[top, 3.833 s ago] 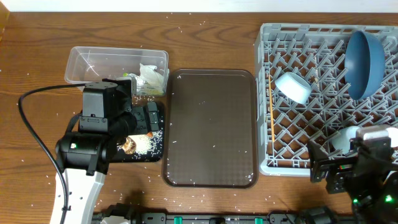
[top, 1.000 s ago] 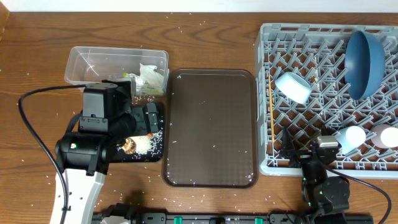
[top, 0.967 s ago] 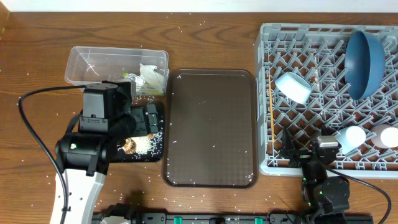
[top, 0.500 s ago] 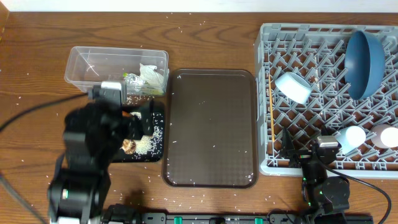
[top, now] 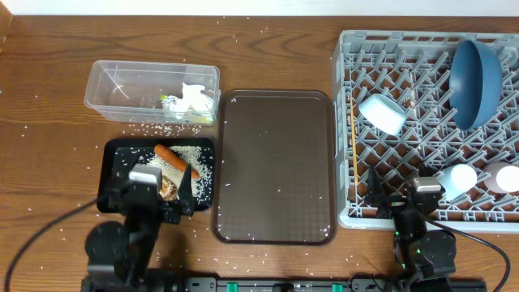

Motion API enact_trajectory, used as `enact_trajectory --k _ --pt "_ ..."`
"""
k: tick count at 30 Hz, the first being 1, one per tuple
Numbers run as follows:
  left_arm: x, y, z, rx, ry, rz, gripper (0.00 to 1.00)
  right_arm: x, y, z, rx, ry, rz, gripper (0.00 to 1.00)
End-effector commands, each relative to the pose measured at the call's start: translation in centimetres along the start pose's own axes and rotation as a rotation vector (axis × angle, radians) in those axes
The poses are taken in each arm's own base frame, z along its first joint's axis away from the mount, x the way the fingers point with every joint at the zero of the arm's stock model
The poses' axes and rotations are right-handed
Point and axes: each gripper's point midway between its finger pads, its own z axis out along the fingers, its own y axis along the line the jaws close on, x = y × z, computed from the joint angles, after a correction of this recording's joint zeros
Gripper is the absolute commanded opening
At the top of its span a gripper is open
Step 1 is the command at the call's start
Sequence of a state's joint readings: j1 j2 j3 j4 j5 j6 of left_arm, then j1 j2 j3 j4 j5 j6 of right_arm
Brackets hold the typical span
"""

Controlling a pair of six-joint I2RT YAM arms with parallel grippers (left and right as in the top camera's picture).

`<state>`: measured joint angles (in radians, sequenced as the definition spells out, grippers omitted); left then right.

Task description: Sort waste into correct bins and load items into the dishwasher rack

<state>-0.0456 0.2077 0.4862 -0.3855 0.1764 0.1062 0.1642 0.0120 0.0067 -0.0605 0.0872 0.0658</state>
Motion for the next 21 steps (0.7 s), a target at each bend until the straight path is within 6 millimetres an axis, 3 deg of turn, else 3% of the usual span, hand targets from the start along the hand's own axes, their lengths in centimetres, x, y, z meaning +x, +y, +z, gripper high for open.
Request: enact_trajectory --k 1,11,21 --pt "0.9 0.2 -0.2 -0.014 -0.05 0.015 0.98 0.0 -0.5 0.0 0.023 0.0 -0.011 0.99" --pt "6.7 0.4 2.3 -0.023 -0.018 0.01 0.98 0.0 -0.5 0.0 0.024 0.0 -0.011 0.99" --pt "9.7 0.5 4.1 -0.024 -0.062 0.016 0.98 0.0 -0.5 0.0 0.024 0.0 -0.011 0.99"
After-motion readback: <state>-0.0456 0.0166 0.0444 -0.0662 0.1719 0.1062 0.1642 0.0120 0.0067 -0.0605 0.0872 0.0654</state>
